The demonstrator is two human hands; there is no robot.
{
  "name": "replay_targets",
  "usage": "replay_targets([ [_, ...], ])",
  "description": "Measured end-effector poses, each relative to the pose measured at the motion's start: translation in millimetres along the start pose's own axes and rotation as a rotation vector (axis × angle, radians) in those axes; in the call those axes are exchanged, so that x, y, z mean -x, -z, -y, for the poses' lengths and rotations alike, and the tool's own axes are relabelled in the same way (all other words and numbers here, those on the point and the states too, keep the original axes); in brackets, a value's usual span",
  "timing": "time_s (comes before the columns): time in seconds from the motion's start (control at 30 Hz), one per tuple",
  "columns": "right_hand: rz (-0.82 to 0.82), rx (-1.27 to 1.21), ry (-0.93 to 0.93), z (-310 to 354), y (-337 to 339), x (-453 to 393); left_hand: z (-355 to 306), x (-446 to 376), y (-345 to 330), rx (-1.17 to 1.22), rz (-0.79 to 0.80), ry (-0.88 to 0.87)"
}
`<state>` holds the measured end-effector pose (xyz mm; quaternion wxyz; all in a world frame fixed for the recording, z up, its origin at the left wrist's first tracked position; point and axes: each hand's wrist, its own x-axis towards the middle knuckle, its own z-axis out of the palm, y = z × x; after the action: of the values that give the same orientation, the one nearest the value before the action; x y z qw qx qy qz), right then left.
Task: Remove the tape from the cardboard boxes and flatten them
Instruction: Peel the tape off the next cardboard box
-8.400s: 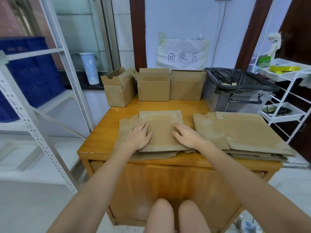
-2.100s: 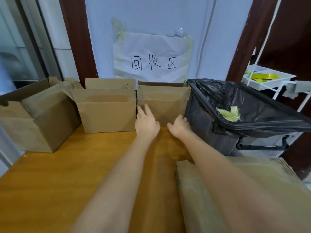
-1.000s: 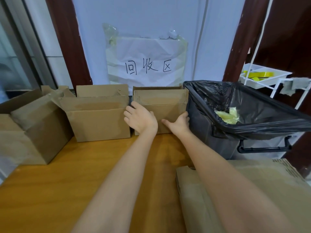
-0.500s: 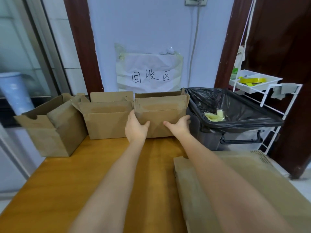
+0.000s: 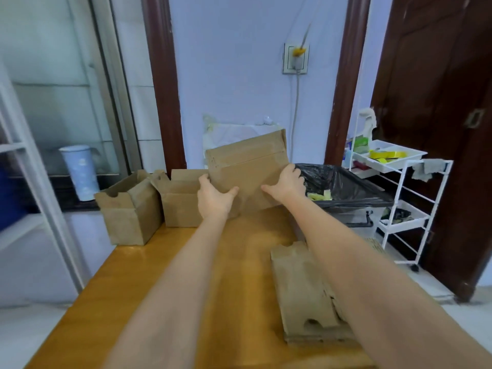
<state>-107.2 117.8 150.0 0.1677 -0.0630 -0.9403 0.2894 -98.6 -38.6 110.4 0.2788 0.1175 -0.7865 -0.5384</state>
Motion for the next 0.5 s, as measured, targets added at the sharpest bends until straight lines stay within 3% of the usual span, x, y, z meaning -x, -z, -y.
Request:
replay_targets([
  [0.13, -0.064, 0.047, 0.063, 7, 29, 29, -26, 27, 25, -0.085, 0.039, -0.195],
  [0.33, -0.069, -0.012, 0.087, 10, 57, 65, -38, 67, 53, -0.537, 0.173, -0.459],
  [0.5, -0.062, -0.005, 0.150, 10, 71, 87, -33, 88, 66, -0.655, 0.151, -0.488],
])
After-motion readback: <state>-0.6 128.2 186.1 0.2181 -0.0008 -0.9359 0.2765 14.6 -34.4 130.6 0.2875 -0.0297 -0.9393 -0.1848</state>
